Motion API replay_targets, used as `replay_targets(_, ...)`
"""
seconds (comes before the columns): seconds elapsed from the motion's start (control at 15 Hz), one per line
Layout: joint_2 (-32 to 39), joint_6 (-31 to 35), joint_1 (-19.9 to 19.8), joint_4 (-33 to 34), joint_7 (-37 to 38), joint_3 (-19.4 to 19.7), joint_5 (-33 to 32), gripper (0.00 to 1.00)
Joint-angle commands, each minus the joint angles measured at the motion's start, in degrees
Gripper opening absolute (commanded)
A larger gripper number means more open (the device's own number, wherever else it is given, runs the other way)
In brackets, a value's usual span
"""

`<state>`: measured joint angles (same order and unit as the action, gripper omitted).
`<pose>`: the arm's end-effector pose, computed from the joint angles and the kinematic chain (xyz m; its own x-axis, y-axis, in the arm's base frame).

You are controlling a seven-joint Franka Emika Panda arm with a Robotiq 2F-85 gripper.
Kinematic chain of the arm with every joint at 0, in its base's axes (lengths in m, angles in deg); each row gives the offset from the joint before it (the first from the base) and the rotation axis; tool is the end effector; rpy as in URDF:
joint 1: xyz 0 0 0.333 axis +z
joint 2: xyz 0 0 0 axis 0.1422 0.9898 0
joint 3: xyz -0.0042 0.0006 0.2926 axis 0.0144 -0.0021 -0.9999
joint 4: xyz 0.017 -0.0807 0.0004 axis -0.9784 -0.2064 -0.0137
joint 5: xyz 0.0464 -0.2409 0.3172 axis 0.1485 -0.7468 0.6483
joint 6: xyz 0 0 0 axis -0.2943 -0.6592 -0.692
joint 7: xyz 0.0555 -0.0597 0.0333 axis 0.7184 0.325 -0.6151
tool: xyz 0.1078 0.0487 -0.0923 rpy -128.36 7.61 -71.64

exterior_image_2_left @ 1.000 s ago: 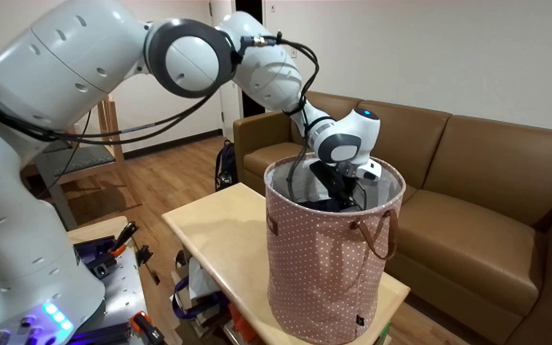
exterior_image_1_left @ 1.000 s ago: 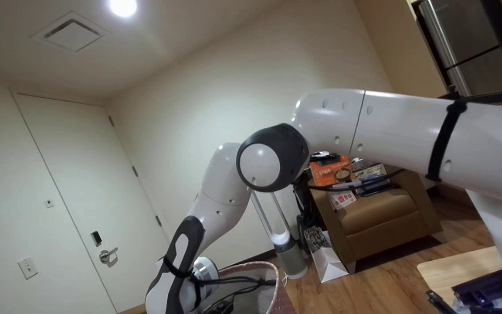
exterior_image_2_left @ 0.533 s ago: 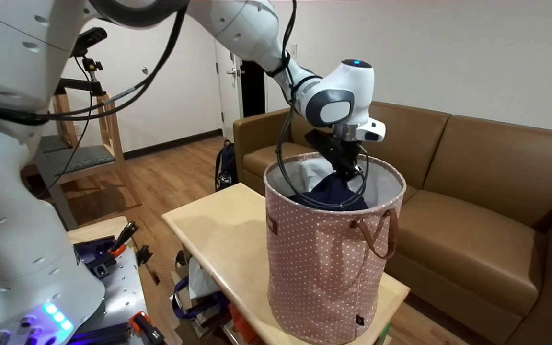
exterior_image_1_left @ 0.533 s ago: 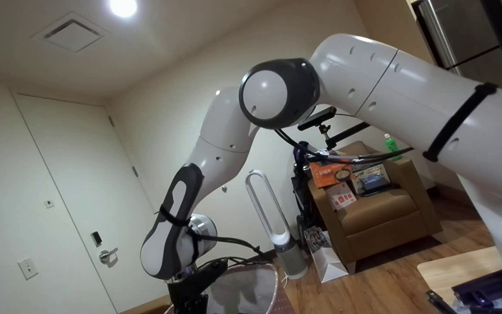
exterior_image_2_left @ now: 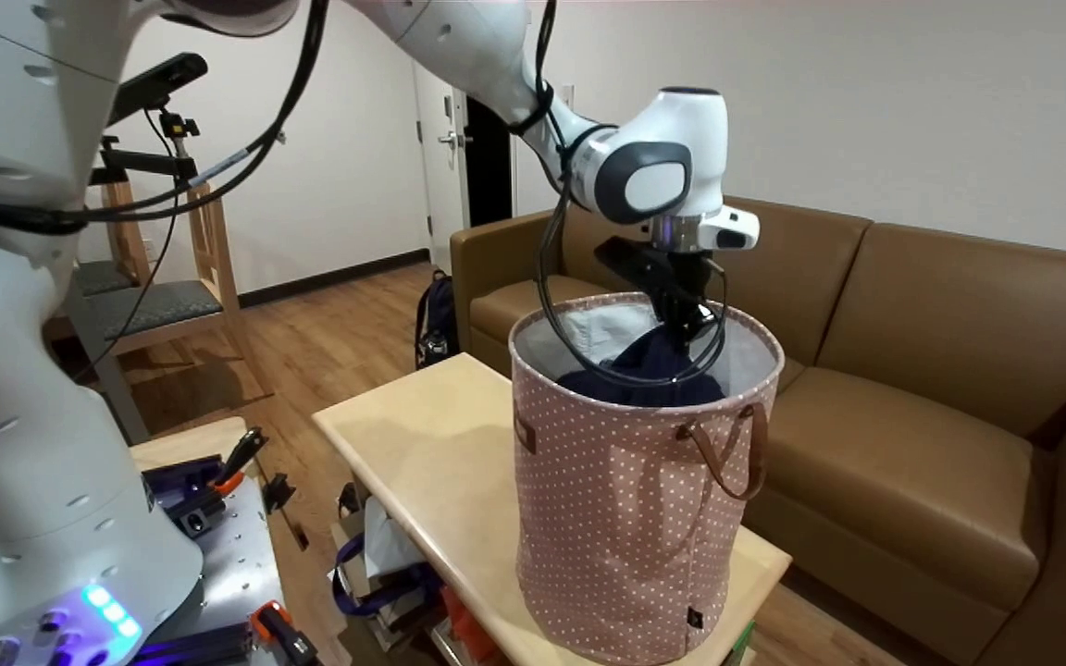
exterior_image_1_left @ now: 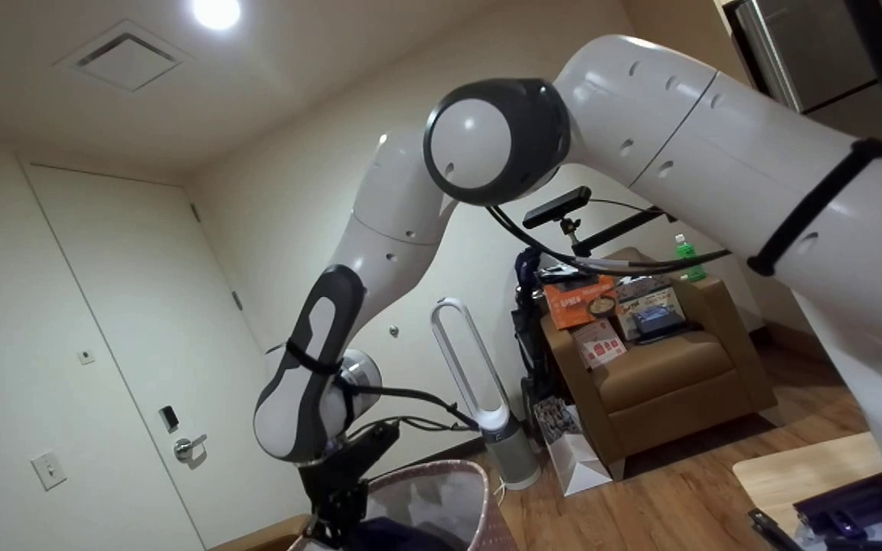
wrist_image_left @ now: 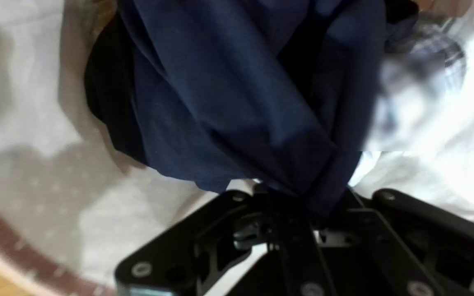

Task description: Remove the blue cloth out of the laundry bag and put it on the table

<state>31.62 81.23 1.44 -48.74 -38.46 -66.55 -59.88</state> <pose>0.6783 -0.1158 0.2240 0.9625 -0.2146 0.1659 -0.2127 -0.9767 -0.0293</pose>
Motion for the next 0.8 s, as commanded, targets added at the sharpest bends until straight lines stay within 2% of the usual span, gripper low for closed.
replay_targets(0.0,-10.3,-0.4,6.0,-4.3,8.7,6.3,-11.0,0.03)
replay_targets(0.2,-16.5,-1.5,10.3,-4.7,14.1,8.7,-23.4,0.03)
replay_targets(0.33,-20.7,-2.9,12.3,-5.0,16.0,8.0,-30.7,0.03)
replay_targets(0.53,-27.9,-4.7,14.2,-7.1,18.5,5.1,-39.5,0.03)
replay_targets(0.6,-21.8,-3.6,11.5,-3.2,16.1,4.4,-34.9,0.11)
replay_targets(0.73,-25.6,-4.9,12.2,-4.6,17.3,2.8,-37.3,0.11)
